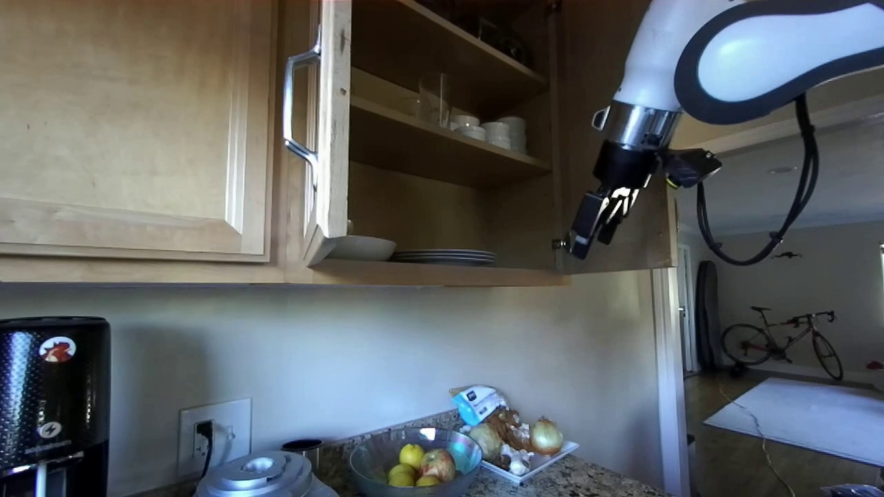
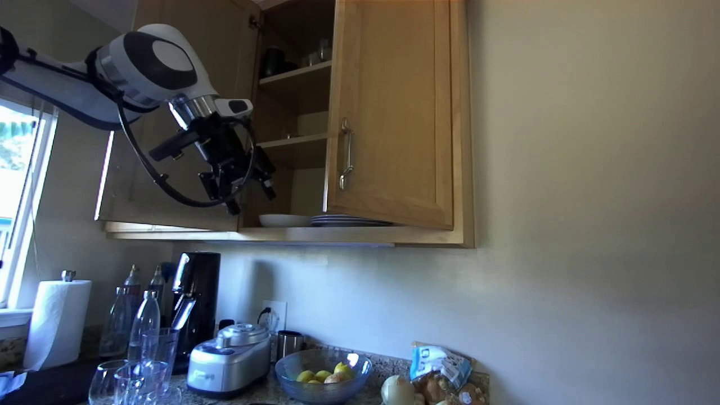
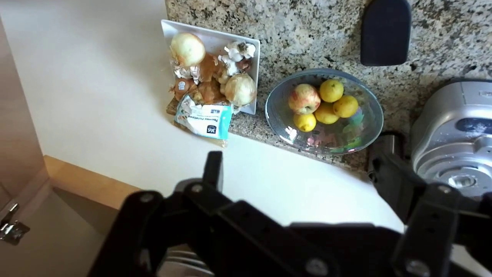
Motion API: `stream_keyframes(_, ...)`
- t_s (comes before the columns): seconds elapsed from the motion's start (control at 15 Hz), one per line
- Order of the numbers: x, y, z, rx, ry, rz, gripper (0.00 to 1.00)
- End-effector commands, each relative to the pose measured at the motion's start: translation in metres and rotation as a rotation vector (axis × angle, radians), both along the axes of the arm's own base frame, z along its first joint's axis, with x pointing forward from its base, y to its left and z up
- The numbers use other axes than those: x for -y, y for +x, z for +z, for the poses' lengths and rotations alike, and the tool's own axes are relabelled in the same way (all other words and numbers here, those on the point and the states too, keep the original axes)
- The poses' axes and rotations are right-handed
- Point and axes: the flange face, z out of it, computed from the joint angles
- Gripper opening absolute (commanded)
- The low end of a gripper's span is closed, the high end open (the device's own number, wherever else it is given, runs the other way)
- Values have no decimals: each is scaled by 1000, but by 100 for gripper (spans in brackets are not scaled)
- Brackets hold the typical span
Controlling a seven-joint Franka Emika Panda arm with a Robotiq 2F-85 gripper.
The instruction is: Close the open cabinet doors
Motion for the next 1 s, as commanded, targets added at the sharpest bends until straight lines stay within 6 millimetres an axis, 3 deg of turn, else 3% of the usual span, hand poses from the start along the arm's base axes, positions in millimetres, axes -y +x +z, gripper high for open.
stream_keyframes(0.0,6,-34,10,52,26,-10,100)
stream_keyframes(0.47,18,-91,50,191,9,-42,100)
stream_keyframes(0.93,57,-136,84,310,2,-100,100)
